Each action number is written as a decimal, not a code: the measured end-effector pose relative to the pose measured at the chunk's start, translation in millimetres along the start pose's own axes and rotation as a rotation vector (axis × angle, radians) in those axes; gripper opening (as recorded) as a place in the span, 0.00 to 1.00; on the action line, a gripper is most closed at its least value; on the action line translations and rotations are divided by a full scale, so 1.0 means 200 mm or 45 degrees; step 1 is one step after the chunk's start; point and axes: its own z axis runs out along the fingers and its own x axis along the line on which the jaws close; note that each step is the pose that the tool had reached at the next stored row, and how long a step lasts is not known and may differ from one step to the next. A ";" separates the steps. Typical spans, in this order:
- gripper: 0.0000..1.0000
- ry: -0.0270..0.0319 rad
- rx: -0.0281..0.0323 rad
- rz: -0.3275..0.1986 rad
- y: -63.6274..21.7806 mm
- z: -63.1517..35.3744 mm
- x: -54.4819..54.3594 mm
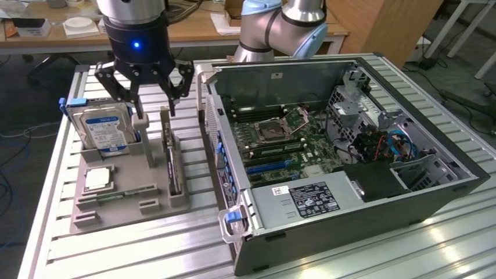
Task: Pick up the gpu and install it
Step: 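Pick up the gpu and move the gpu toward the slot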
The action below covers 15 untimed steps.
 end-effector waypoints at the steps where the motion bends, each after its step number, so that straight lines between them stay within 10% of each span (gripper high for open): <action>1: 0.59 0.0001 0.0001 0.000 -0.003 0.007 0.00; 15: 0.59 0.0112 0.0047 -0.057 -0.046 0.101 -0.01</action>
